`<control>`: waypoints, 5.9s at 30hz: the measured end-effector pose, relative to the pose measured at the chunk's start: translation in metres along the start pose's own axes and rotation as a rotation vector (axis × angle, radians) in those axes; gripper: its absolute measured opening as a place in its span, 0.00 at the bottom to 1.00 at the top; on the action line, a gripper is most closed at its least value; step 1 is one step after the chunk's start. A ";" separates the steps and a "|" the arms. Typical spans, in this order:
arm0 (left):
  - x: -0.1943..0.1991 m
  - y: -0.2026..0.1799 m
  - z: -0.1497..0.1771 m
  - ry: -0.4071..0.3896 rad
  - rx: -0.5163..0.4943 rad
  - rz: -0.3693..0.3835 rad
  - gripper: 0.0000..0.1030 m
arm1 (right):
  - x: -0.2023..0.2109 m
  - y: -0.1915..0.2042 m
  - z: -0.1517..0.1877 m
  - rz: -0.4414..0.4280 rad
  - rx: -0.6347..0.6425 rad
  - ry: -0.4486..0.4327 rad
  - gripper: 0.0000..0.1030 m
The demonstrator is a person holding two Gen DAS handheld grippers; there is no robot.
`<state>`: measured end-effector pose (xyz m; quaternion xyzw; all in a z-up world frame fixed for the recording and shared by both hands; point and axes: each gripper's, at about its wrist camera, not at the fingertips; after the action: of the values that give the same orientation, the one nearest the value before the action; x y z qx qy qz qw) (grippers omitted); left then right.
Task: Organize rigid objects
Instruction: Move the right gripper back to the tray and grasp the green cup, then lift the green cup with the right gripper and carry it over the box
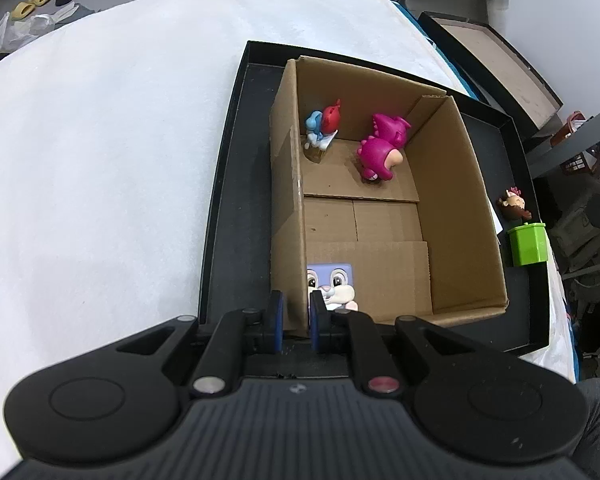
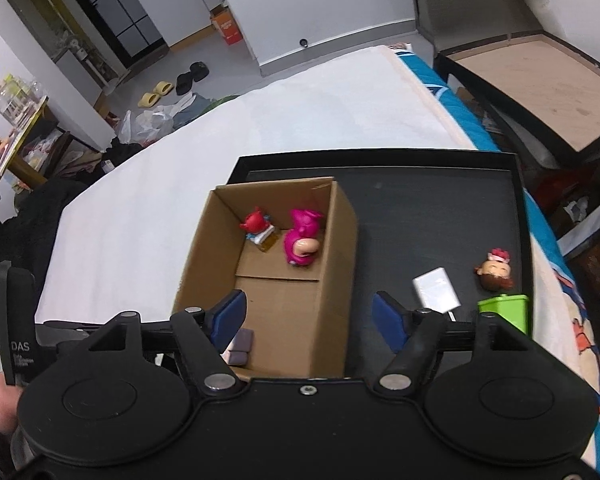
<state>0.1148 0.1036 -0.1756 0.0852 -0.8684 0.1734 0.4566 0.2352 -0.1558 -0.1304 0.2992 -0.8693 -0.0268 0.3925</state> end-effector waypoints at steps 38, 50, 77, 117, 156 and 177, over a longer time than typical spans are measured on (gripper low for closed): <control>0.001 -0.022 -0.004 0.020 -0.015 -0.099 0.11 | -0.006 -0.133 0.020 0.101 -0.087 0.085 0.52; -0.006 -0.019 -0.004 0.031 -0.005 -0.100 0.11 | -0.049 -0.159 0.030 0.144 -0.099 0.156 0.37; -0.013 -0.012 -0.005 0.043 0.013 -0.089 0.11 | -0.087 -0.173 0.048 0.137 -0.179 0.191 0.45; -0.009 0.004 0.000 0.032 0.019 0.036 0.12 | -0.051 -0.060 -0.018 0.227 0.114 0.115 0.46; -0.011 0.018 0.000 0.032 0.029 0.111 0.13 | -0.108 0.107 -0.021 0.074 0.384 0.189 0.46; -0.012 0.024 -0.001 0.038 0.058 0.122 0.13 | -0.153 0.114 0.003 0.072 0.257 0.211 0.46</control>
<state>0.1150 0.1261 -0.1907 0.0421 -0.8579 0.2276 0.4588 0.2547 0.0194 -0.2024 0.3168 -0.8297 0.1304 0.4408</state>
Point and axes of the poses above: each gripper's, at about its wrist camera, not at the fingertips, and x roughly against the way its jaws point, y to its left, z to its underside, and after that the axes turned 15 degrees about -y, right-handed
